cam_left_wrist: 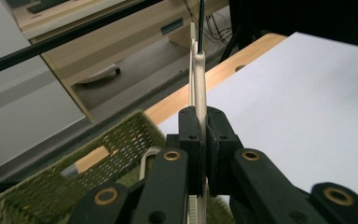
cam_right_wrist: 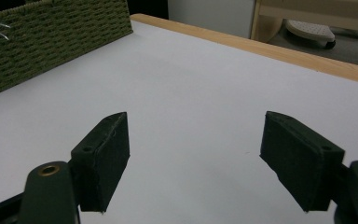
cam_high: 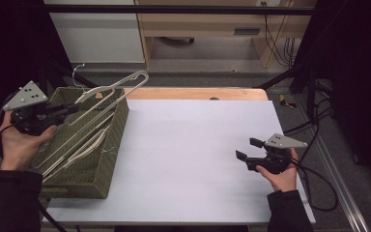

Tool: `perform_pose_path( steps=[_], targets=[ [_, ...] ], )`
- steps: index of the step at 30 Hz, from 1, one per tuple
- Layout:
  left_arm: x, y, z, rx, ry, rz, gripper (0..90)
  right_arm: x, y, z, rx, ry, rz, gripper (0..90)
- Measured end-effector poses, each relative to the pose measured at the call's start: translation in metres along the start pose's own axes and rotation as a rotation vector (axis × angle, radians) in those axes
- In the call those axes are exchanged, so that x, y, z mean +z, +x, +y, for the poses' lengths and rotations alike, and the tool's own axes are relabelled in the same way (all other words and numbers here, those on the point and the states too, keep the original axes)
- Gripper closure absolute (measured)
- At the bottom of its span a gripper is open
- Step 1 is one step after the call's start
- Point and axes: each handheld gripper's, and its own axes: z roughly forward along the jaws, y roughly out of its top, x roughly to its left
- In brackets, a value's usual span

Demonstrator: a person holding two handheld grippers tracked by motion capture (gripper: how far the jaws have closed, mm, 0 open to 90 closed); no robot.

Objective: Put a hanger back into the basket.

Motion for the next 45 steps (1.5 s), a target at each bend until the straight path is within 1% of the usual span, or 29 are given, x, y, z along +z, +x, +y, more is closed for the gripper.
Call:
perform_pose_path(
  steps=[2,3,5,6,8,12,15,16,18,20,21,23,25,26,27,29,30,31,32,33,34,35,36,37,38,40,42,43,45],
  targets=[
    [0.000,0.006,-0.007,0.004,0.014,0.006,86.1,0.000,0.000,0.000,-0.001,0.002,0.000,24.0],
    [0.000,0.006,-0.007,0.004,0.014,0.006,86.1,0.000,0.000,0.000,-0.002,0.003,-0.001,24.0],
    [0.000,0.015,-0.018,0.001,0.028,0.024,86.1,0.001,0.000,0.000,-0.005,0.004,-0.002,24.0],
    [0.000,0.015,-0.018,0.001,0.028,0.024,86.1,0.001,0.000,0.000,-0.005,0.004,-0.002,24.0],
    [0.000,0.024,-0.028,-0.009,0.044,0.043,86.1,0.001,0.000,0.000,-0.005,0.005,-0.002,24.0],
    [-0.001,0.031,-0.041,-0.020,0.063,0.063,86.1,0.000,0.000,0.000,-0.003,0.005,0.001,23.9],
    [-0.001,0.036,-0.050,-0.018,0.080,0.071,86.1,0.000,0.000,0.000,-0.002,0.004,0.002,23.9],
    [-0.001,0.037,-0.053,-0.009,0.072,0.073,86.1,0.000,0.000,0.000,-0.002,0.004,0.002,23.8],
    [-0.001,0.039,-0.056,-0.010,0.071,0.073,86.1,0.000,0.000,0.000,-0.004,0.004,0.002,23.8],
    [-0.002,0.041,-0.065,-0.021,0.058,0.083,86.0,0.000,0.000,0.000,-0.004,0.006,0.000,23.8],
    [-0.002,0.041,-0.065,-0.021,0.058,0.083,86.1,0.000,0.000,0.000,-0.004,0.006,0.000,23.8],
    [-0.004,0.044,-0.071,-0.021,0.087,0.106,86.1,0.000,0.000,0.000,-0.005,0.007,-0.001,23.8],
    [-0.005,0.046,-0.075,-0.028,0.085,0.114,86.1,0.000,0.000,0.000,-0.004,0.006,-0.002,23.8],
    [-0.005,0.045,-0.075,-0.020,0.087,0.117,86.1,0.000,0.000,0.000,-0.006,0.006,-0.003,23.8],
    [-0.003,0.044,-0.076,-0.018,0.083,0.116,86.1,0.000,0.000,0.000,-0.007,0.007,-0.002,23.8],
    [0.002,0.040,-0.077,0.001,0.111,0.112,86.1,-0.001,0.000,0.000,-0.008,0.004,-0.003,23.7],
    [0.006,0.039,-0.080,0.002,0.120,0.113,86.0,-0.001,0.000,0.000,-0.007,0.004,-0.003,23.7],
    [0.010,0.039,-0.082,0.025,0.133,0.113,86.0,-0.002,0.000,0.001,-0.007,0.001,-0.001,23.7],
    [0.010,0.039,-0.082,0.025,0.133,0.113,86.0,-0.002,0.000,0.001,-0.007,0.001,-0.001,23.7],
    [0.015,0.038,-0.087,0.023,0.146,0.119,86.0,-0.003,0.000,0.001,-0.005,-0.001,0.001,23.6],
    [0.020,0.037,-0.094,0.004,0.172,0.113,86.0,-0.003,-0.001,0.001,-0.006,-0.002,0.000,23.6],
    [0.022,0.038,-0.099,0.001,0.177,0.111,86.0,-0.003,-0.001,0.001,-0.002,-0.003,0.001,23.6],
    [0.022,0.038,-0.099,0.001,0.177,0.111,86.0,-0.003,-0.001,0.001,-0.002,-0.003,0.001,23.6],
    [0.026,0.037,-0.106,-0.007,0.189,0.101,86.0,-0.003,-0.001,0.001,-0.003,-0.002,-0.001,23.6],
    [0.026,0.037,-0.106,-0.007,0.189,0.101,86.0,-0.003,-0.001,0.001,-0.003,-0.002,-0.001,23.6],
    [0.034,0.033,-0.119,-0.021,0.202,0.094,85.9,-0.003,-0.001,0.001,-0.002,0.000,-0.001,23.6],
    [0.035,0.033,-0.122,-0.026,0.205,0.086,85.8,-0.003,-0.001,0.001,-0.003,0.000,-0.001,23.6],
    [0.038,0.031,-0.133,-0.052,0.213,0.077,85.6,-0.003,0.000,0.001,-0.007,-0.001,0.000,23.6],
    [0.039,0.031,-0.141,-0.072,0.231,0.046,83.5,-0.003,-0.001,0.001,-0.010,-0.002,0.002,23.6]
  ],
)
